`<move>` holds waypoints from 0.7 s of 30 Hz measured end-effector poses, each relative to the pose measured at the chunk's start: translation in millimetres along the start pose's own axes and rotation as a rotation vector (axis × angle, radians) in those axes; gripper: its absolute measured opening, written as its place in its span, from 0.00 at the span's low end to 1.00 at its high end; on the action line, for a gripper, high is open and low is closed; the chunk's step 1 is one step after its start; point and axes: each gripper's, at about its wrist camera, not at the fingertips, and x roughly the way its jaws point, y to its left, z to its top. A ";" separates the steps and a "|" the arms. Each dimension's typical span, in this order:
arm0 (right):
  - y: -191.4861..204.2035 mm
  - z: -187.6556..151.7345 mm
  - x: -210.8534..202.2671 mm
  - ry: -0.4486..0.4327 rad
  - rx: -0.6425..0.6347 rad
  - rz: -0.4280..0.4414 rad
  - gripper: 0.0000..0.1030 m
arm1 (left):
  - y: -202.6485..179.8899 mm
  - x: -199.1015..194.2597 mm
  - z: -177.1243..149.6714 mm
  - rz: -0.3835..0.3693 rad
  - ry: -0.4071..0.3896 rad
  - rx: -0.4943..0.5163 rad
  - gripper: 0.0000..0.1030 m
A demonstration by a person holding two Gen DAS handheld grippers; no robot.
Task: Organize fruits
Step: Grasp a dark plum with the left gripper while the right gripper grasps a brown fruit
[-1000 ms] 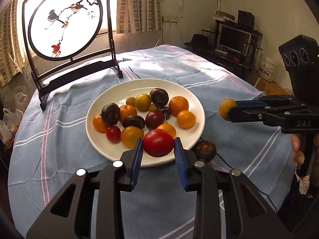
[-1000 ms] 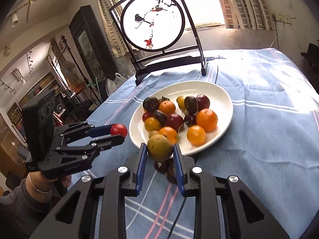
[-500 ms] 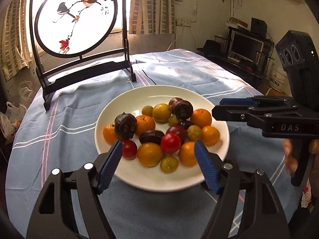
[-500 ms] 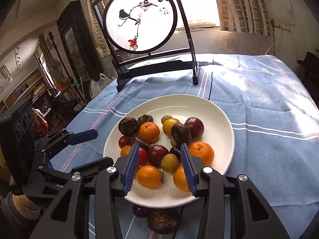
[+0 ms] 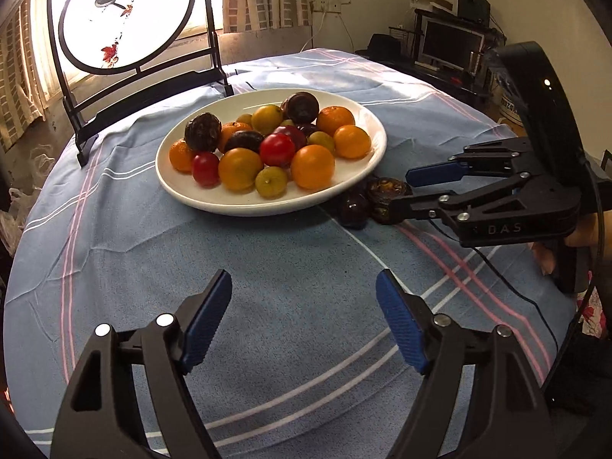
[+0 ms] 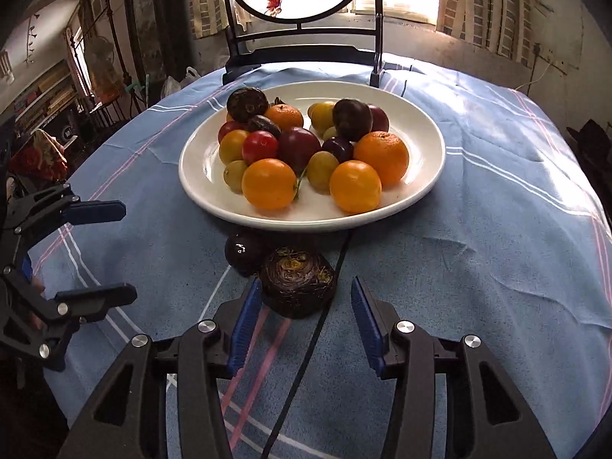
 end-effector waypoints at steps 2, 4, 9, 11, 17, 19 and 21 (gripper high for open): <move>1.2 1.8 3.0 0.006 0.006 0.010 0.47 | -3.2 1.9 1.1 0.000 0.004 0.006 0.73; 1.9 1.1 1.4 0.004 0.019 0.020 0.42 | -6.6 4.8 2.8 -0.001 0.009 0.007 0.73; -11.1 -14.4 -26.9 -0.068 0.078 0.028 0.42 | -15.7 17.9 13.1 0.004 0.007 -0.006 0.73; -19.8 -25.4 -44.8 -0.111 0.109 0.023 0.42 | -19.3 26.3 20.5 0.020 0.015 -0.040 0.65; -41.8 -53.7 -74.8 -0.165 0.188 0.070 0.42 | -42.8 52.7 40.8 0.003 0.066 -0.042 0.49; -43.0 -58.3 -77.7 -0.165 0.183 0.078 0.42 | -43.2 60.8 47.2 0.004 0.087 -0.057 0.49; -43.1 -61.2 -79.8 -0.168 0.181 0.087 0.42 | -40.7 71.7 50.1 0.003 0.115 -0.087 0.48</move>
